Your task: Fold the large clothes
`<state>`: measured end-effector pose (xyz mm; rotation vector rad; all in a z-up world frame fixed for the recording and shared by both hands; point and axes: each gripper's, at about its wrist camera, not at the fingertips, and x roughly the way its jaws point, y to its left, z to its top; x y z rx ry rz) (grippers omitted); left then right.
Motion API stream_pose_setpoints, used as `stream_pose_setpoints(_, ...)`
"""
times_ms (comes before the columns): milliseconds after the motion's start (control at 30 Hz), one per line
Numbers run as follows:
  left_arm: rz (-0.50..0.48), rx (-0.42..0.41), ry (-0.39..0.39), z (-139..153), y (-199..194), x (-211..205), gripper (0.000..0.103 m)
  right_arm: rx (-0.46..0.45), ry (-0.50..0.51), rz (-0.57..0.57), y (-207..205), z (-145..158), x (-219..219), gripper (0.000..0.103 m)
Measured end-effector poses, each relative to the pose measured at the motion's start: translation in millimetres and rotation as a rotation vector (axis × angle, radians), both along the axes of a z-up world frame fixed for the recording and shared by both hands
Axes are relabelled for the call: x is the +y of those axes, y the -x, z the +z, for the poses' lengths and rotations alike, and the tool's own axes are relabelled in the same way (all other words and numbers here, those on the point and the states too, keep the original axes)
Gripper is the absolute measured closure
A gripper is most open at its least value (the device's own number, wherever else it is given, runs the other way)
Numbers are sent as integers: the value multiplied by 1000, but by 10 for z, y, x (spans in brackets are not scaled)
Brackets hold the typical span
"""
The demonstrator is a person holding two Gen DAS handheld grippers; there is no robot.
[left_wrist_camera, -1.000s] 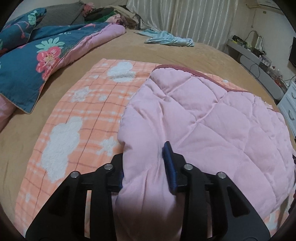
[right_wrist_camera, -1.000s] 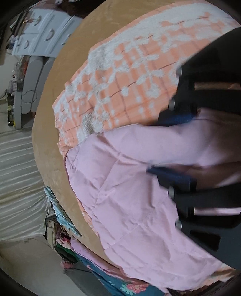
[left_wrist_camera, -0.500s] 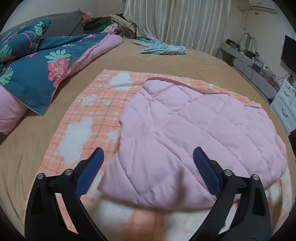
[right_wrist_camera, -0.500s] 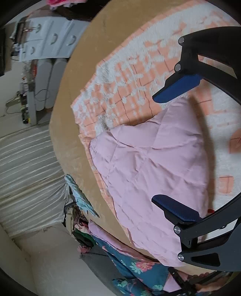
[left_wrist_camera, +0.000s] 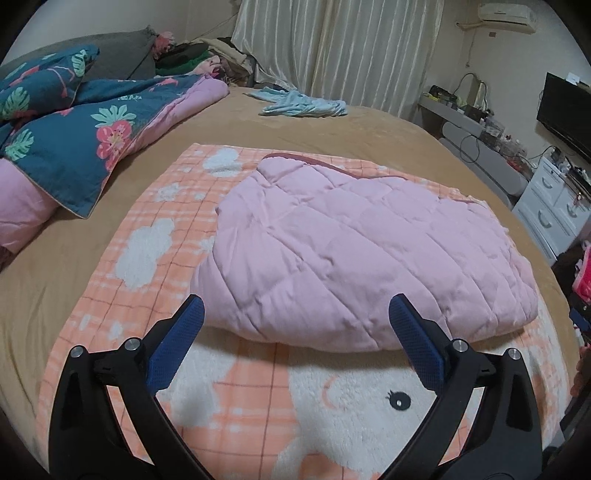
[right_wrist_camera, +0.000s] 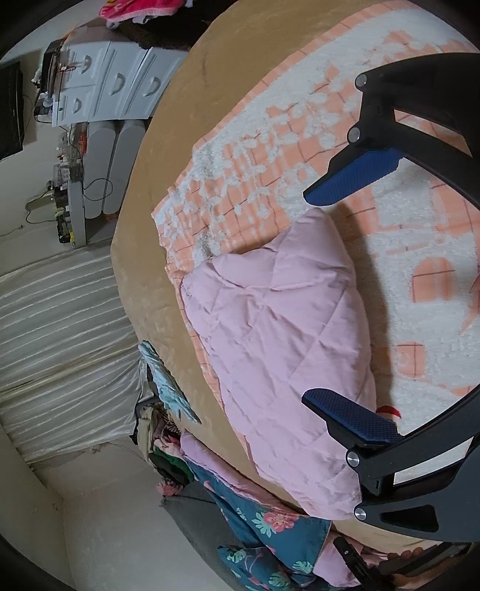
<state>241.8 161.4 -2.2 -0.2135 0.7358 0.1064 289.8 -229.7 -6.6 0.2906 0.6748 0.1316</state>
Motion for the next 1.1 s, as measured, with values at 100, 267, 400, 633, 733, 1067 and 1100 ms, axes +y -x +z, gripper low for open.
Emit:
stream_pose_setpoints(100, -5, 7, -4, -46, 57, -38, 9, 7, -8, -1, 25, -49, 7, 4)
stream_pose_setpoints(267, -7, 36, 10, -189, 105, -65, 9, 29, -29, -16, 43, -173, 36, 4)
stream_pose_setpoints(400, -9, 72, 62, -360, 69, -60, 9, 63, -48, -28, -5, -309, 49, 4)
stream_pose_setpoints(633, -8, 148, 283, -736, -101, 39, 9, 157, -65, -66, -219, -642, 85, 4)
stream_pose_setpoints(733, 26, 152, 426, -880, -210, 149, 9, 189, -131, -82, -326, -771, 72, 4)
stream_pose_setpoints(1067, 166, 104, 688, -1185, -626, 399, 8, 233, -307, -98, -763, -1104, 63, 4)
stream_pose_setpoints(1100, 169, 99, 696, -1211, -652, 385, 8, 230, -320, -99, -809, -1120, 65, 4)
